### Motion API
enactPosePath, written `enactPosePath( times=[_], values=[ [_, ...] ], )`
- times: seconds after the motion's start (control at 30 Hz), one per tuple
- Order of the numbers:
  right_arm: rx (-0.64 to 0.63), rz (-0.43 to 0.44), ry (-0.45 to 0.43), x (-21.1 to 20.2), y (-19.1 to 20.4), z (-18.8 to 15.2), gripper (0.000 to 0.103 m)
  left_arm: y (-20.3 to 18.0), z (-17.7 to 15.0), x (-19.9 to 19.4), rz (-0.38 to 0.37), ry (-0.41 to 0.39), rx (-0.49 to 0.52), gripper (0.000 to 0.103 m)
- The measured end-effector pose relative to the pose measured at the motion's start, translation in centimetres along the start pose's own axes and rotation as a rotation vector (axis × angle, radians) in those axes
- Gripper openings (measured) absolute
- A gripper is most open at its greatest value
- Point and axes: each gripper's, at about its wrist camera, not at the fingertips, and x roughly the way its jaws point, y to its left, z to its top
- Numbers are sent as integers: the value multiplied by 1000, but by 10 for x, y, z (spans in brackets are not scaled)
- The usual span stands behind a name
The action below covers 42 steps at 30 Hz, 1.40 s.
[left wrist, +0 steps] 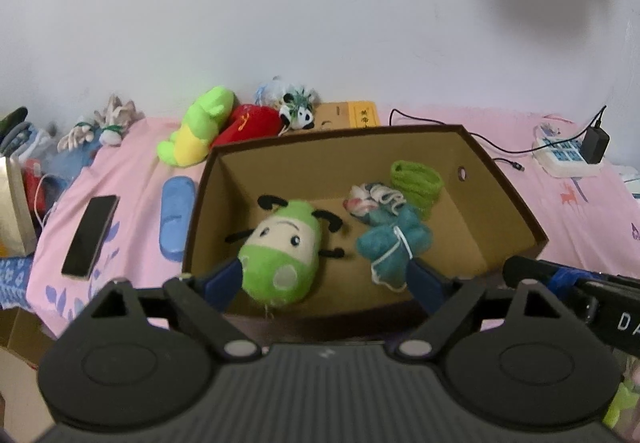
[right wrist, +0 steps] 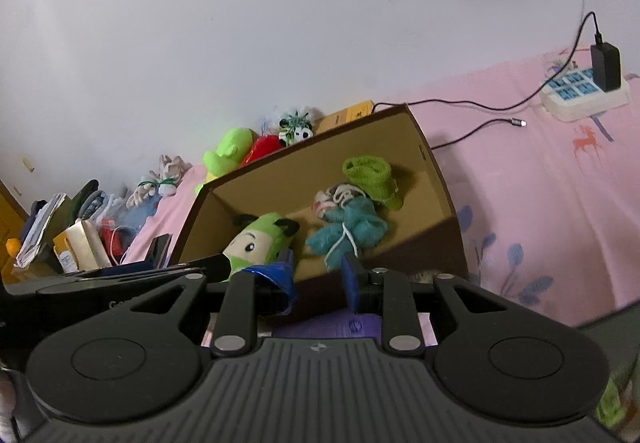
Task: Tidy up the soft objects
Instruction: 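Withdraw both grippers from the box toward the remaining soft toys, then grasp the yellow-green mesh cloth with the right gripper while the left moves to the pink teddy bear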
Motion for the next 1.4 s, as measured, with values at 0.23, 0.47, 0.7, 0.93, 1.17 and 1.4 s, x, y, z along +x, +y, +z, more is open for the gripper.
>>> enactPosePath(
  times=[0.23,0.47,0.7,0.93,1.17,1.4],
  values=[
    [-18,29,21,-19,-5,-11,9,-12,-19,-16,11,13,1,88],
    [-50,41,31,-41,-13,-26,9,-23,-37,-29,2,29,-1,89],
    [-76,45,40,-65,-26,-43,10,-39,-61,-45,-31,54,7,90],
    [-109,40,54,-89,-43,-63,11,-57,-85,-58,-62,74,44,91],
    [-162,25,75,-103,-56,-78,11,-73,-110,-64,-94,105,76,92],
    [-198,-26,100,-114,-74,-89,12,-85,-135,-66,-134,143,92,92]
  ],
)
